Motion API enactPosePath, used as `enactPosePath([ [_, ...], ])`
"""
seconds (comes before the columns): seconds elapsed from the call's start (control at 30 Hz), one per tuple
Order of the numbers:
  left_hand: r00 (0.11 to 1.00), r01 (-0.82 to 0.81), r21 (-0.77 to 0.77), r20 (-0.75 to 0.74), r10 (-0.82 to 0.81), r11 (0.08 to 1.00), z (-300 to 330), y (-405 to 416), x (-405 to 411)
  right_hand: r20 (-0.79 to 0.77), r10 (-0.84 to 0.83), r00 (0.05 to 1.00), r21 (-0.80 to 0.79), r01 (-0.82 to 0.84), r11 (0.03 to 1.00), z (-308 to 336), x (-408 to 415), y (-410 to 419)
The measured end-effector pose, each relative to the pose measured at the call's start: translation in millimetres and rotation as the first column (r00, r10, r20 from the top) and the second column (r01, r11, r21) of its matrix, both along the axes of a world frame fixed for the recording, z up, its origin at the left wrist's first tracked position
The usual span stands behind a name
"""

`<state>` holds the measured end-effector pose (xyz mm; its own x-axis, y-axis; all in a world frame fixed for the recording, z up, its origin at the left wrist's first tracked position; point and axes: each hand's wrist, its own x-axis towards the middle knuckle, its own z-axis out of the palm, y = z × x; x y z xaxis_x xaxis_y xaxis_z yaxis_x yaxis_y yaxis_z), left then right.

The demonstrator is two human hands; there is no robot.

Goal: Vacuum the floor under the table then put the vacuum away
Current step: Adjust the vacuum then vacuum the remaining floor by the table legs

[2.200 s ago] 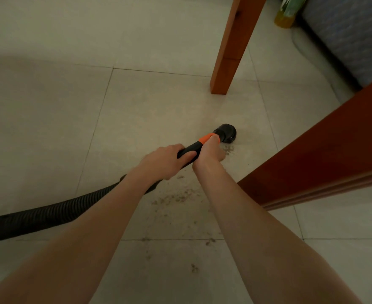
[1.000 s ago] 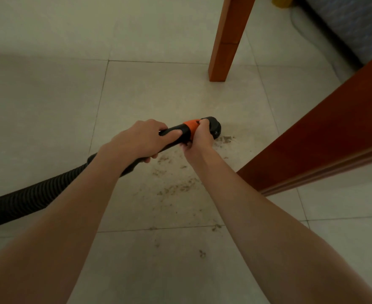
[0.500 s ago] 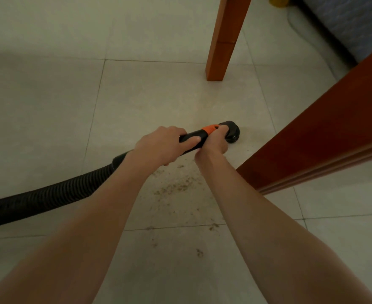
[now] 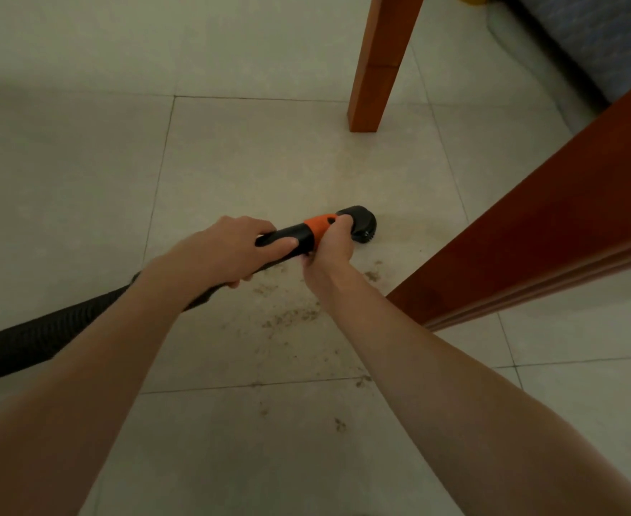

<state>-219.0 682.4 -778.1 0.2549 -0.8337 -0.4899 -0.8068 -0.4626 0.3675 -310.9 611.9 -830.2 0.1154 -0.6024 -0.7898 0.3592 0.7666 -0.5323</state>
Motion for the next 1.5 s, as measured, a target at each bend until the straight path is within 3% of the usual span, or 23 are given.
enactPosePath([
  [0.27,0.996,-0.084,0.067,0.05,0.08,0.994,3.4,35.2,8.0,0.062,0.054,0.997,0.056,-0.058,0.997,0.6,29.0,31.1],
  [0.57,0.954,-0.229,0.175,-0.153,0.257,0.957,-5.7,97.9,15.0,0.057,0.329,0.943,0.059,-0.332,0.941,-9.4,43.8,75.5],
  [0.83,0.902,-0.28,0.329,-0.231,0.365,0.902,-2.0,141.2,21.7,-0.028,0.421,0.907,0.126,-0.415,0.901,-6.2,57.3,108.6],
  [0.97,0.871,-0.243,0.418,-0.302,0.386,0.875,1.7,148.6,15.4,-0.092,0.396,0.914,0.08,-0.39,0.917,-6.0,59.5,128.4],
  [1.17,0.895,-0.215,0.368,-0.297,0.333,0.905,5.5,138.9,0.7,-0.141,0.381,0.914,0.104,-0.369,0.923,-8.1,41.6,116.4],
  [1.5,0.951,-0.191,0.122,-0.223,0.214,0.974,-18.9,108.0,-34.5,-0.28,0.266,0.923,0.067,-0.257,0.964,-4.8,-0.8,73.7],
])
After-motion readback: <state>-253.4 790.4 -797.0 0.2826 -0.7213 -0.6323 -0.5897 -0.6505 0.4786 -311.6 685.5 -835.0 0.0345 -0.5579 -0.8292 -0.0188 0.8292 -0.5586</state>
